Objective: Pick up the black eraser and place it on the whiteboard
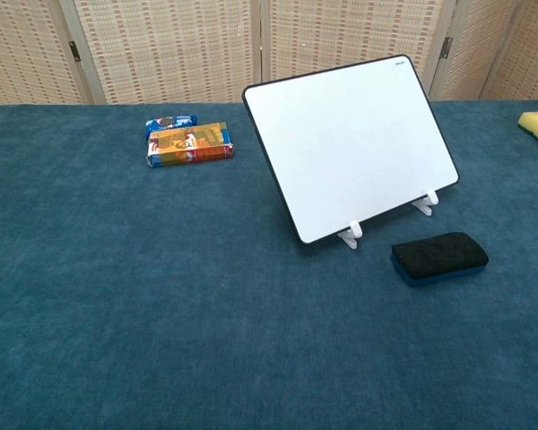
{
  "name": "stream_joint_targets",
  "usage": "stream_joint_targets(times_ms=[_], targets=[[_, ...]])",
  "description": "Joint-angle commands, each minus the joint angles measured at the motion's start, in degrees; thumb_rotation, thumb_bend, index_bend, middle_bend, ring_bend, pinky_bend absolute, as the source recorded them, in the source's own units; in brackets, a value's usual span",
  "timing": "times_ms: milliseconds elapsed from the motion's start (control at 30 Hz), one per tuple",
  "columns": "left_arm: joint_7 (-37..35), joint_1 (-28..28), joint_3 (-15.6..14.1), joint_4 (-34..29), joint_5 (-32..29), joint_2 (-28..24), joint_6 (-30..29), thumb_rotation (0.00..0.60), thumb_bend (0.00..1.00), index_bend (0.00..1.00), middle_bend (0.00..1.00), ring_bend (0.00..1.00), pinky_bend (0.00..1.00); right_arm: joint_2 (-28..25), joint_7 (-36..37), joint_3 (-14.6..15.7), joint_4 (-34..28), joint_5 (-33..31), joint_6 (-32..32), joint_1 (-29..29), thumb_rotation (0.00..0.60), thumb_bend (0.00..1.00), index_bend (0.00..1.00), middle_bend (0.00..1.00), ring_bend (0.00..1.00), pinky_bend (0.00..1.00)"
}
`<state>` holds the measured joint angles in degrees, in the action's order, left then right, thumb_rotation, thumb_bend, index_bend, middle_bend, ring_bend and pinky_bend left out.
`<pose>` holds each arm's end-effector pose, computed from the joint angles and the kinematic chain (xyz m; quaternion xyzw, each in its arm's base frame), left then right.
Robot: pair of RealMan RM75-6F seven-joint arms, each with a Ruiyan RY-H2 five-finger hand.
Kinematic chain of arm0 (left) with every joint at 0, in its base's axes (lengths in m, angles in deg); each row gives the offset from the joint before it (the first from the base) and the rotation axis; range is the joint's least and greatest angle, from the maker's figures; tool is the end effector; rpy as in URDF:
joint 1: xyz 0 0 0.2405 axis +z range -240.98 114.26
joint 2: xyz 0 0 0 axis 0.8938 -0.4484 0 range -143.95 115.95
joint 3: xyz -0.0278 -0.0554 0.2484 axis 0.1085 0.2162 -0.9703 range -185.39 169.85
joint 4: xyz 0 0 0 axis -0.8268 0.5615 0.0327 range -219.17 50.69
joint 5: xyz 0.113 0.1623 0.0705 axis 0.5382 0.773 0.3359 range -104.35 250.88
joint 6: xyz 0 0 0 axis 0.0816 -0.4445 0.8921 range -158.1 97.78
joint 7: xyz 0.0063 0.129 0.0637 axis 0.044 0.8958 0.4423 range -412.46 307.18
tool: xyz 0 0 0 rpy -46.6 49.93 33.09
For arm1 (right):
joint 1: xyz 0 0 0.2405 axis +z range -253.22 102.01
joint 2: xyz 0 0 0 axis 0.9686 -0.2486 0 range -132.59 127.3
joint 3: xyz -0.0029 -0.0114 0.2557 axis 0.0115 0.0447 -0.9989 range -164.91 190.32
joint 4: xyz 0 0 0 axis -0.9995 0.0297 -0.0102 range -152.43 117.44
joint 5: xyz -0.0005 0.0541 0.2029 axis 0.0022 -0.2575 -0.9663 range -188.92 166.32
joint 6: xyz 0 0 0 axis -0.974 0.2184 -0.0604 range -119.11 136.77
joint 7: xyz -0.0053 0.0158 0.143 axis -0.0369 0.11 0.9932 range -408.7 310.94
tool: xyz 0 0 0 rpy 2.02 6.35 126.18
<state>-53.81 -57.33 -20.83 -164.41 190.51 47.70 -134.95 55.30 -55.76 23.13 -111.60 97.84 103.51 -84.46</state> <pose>-0.3000 0.0483 0.1657 -0.7321 -0.2964 -0.4037 0.4618 -0.2914 -0.0539 0.1611 0.6974 -0.3565 0.3315 0.5260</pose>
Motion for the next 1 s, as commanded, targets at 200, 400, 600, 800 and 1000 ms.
stream_joint_targets(times_ms=[200,400,600,800,1000], targets=[[-0.14,0.29,-0.07,0.13,-0.14,-0.08,-0.41,0.6,0.35,0.07,0.23,0.2,0.17,-0.06,0.16,0.03,0.02,0.18,0.03,0.08,0.6,0.18,0.0,0.0,0.0,0.04],[-0.86,0.19,0.05,0.06,-0.46,-0.19,-0.45,0.6,0.35,0.07,0.23,0.2,0.17,-0.01,0.55,-0.69,-0.39,-0.69,-2.44,1.79,0.6,0.18,0.0,0.0,0.0,0.04],[-0.95,0.01,0.13,-0.21,-0.62,-0.25,-0.12,0.6,0.35,0.07,0.23,0.2,0.18,0.89,-6.25,-4.69,-3.45,-4.32,-12.54,8.12,0.6,0.18,0.14,0.0,0.0,0.06],[0.55,0.14,-0.14,-0.18,0.0,0.01,0.44,0.6,0.35,0.07,0.23,0.2,0.18,2.45,-10.06,-9.71,-8.29,-12.62,-24.68,15.97,0.6,0.18,0.24,0.0,0.0,0.07],[0.66,0.13,-0.38,-0.51,-0.12,-0.14,0.96,0.6,0.35,0.07,0.23,0.2,0.18,6.63,-16.72,-14.29,-10.95,-22.63,-33.22,22.12,0.6,0.18,0.26,0.0,0.0,0.07]])
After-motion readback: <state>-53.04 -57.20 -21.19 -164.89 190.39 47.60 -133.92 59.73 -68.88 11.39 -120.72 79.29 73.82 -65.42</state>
